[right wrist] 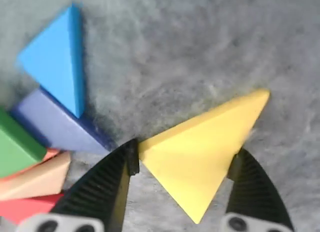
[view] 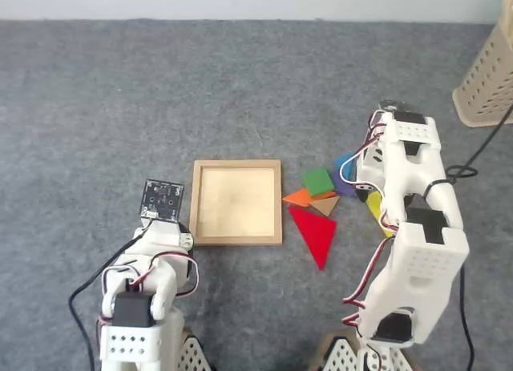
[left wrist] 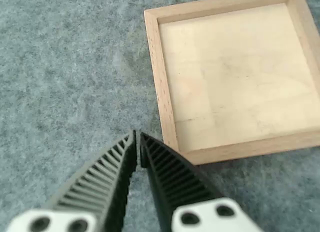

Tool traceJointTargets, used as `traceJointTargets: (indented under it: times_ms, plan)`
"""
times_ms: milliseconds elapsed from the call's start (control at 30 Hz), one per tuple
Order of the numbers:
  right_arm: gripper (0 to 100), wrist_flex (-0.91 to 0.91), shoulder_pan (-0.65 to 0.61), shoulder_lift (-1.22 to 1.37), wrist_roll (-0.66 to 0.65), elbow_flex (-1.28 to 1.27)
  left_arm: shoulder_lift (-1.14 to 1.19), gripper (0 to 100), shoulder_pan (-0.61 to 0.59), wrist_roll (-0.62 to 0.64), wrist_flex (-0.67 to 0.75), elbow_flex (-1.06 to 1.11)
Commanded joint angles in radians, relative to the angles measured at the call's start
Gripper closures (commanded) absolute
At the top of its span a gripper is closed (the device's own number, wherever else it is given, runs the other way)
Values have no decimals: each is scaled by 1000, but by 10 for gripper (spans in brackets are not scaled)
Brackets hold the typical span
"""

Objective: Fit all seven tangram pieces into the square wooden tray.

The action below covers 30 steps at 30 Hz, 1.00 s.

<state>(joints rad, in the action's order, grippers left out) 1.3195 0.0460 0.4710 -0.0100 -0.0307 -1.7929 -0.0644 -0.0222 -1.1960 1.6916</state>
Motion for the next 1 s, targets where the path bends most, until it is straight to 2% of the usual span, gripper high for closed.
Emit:
traceJointTargets:
  times_ms: [0,200,400,700,967]
  plan:
    - [805,-13,10,-36,-58,0,-3,989,-6,9,-5,-5]
    - [804,-24,7,-137,-60,-49,-3,989,-6,9,-5,-5]
    - [805,-170,-68,-421,-97,-324,-3,989,-6,9,-5,-5]
    - [808,-136,-262,-633,-100,-405,-3,989,-6,9,-5,-5]
    - [808,-61,-573,-555,-137,-167,-3,989,-6,9,-5,-5]
